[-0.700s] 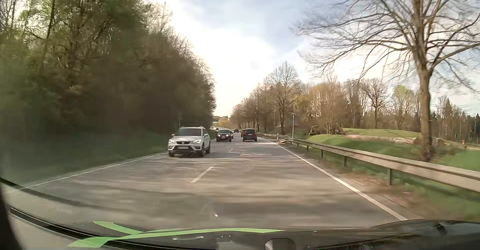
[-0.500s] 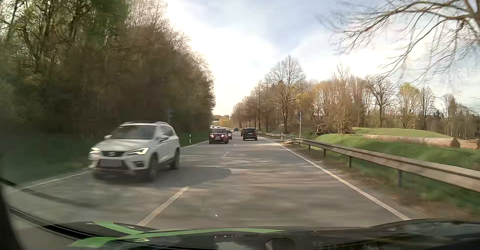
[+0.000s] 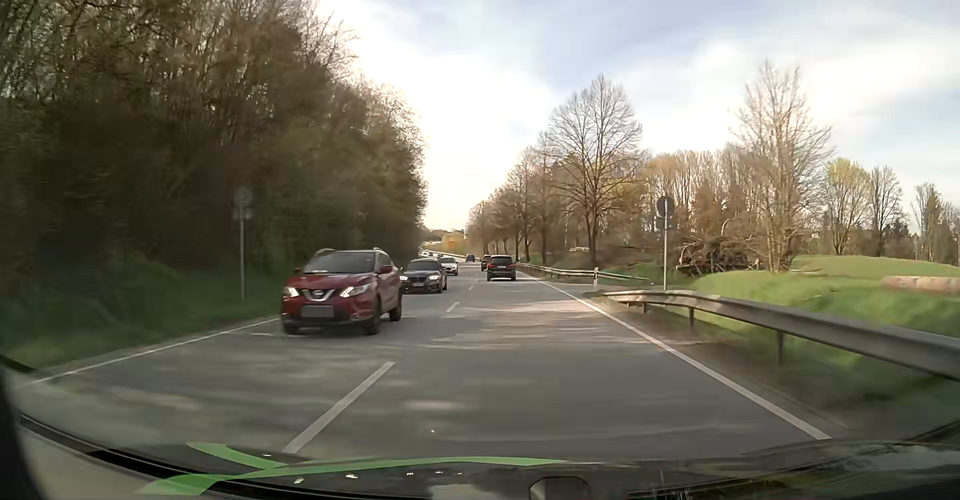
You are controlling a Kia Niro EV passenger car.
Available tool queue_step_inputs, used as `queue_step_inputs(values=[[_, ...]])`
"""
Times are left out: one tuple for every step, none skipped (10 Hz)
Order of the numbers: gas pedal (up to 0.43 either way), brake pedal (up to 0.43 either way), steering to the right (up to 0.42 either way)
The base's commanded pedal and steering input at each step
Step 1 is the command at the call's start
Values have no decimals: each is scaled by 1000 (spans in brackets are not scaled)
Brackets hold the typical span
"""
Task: Follow the waypoints while adhering to traffic rules and regulations
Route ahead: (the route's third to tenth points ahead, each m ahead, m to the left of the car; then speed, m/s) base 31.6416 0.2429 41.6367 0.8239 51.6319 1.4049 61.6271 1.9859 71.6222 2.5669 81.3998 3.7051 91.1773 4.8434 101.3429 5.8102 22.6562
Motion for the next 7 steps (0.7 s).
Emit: queue_step_inputs(values=[[0,0,-7],[0,0,-7],[0,0,-7],[0,0,-6],[8,0,-7],[8,0,-7],[8,0,-8]])
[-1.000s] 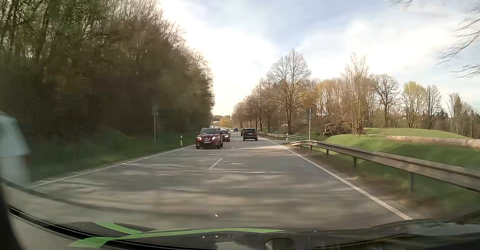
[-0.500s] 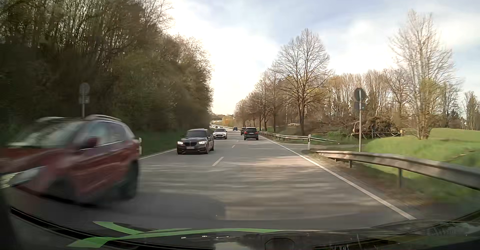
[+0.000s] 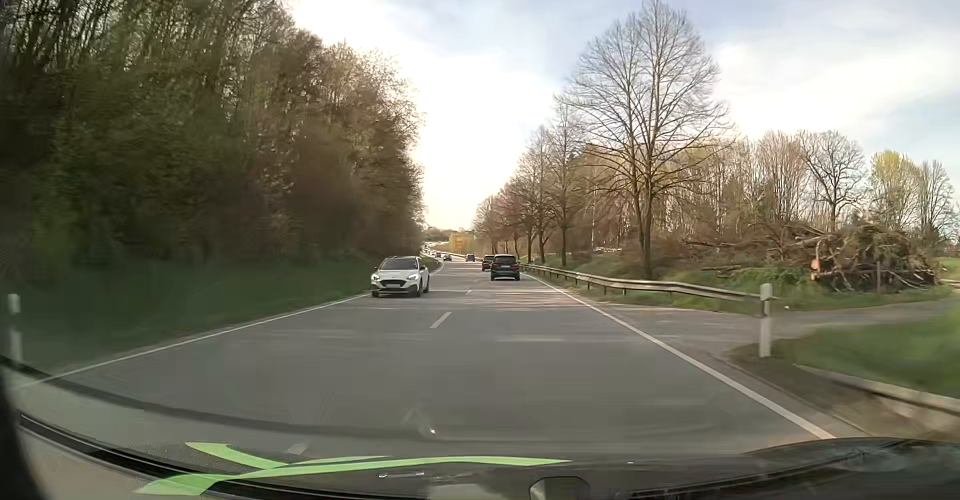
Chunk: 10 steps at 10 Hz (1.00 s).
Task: Follow the waypoints while adhering to traffic rules and regulations
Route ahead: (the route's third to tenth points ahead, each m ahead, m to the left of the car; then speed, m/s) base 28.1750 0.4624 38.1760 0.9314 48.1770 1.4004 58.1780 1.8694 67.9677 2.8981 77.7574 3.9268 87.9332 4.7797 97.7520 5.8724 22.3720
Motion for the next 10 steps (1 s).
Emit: queue_step_inputs(values=[[8,0,-7],[8,0,-7],[8,0,-8],[8,0,-7],[28,0,-7],[59,0,-7],[67,0,-7],[87,0,-7],[110,0,-7],[118,0,-7]])
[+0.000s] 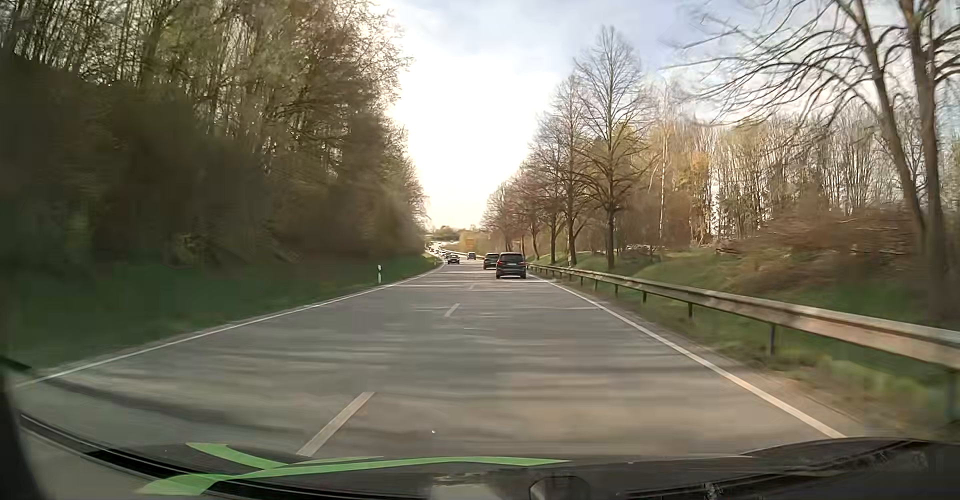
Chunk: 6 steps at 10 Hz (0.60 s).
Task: Follow the waypoints while adhering to traffic rules and regulations
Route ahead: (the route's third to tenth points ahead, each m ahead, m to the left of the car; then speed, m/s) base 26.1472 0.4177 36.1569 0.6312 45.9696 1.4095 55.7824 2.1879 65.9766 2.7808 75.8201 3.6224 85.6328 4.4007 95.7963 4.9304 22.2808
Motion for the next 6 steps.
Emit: queue_step_inputs(values=[[118,0,-7],[118,0,-6],[118,0,-7],[118,0,-6],[118,0,-6],[118,0,-6]])
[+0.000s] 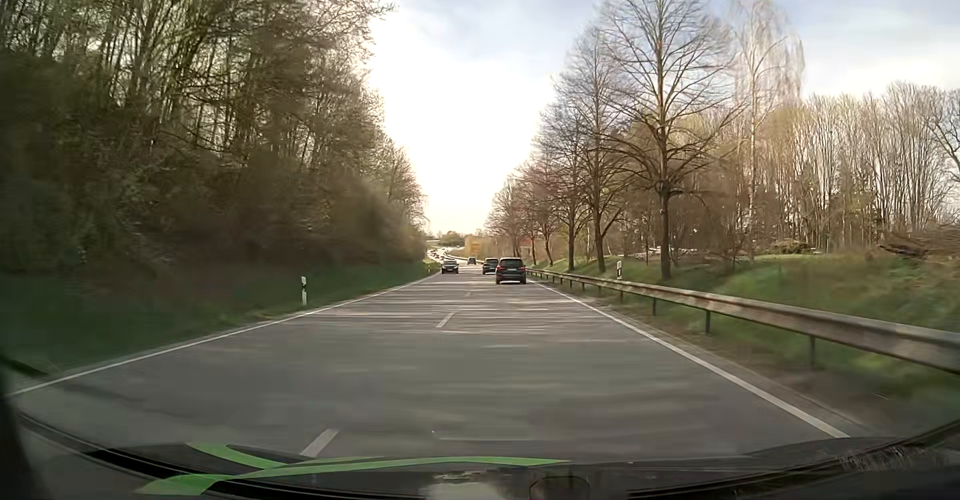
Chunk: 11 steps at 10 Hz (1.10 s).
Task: Follow the waypoints while adhering to traffic rules and regulations
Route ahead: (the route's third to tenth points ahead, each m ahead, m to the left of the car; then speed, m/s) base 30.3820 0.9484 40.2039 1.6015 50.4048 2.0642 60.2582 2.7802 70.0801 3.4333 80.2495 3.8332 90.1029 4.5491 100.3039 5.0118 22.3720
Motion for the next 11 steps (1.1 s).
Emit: queue_step_inputs(values=[[118,0,-6],[118,0,-6],[110,0,-6],[110,0,-6],[87,0,-6],[28,0,-6],[28,0,-6],[28,0,-6],[28,0,-6],[28,0,-6],[28,0,-6]])
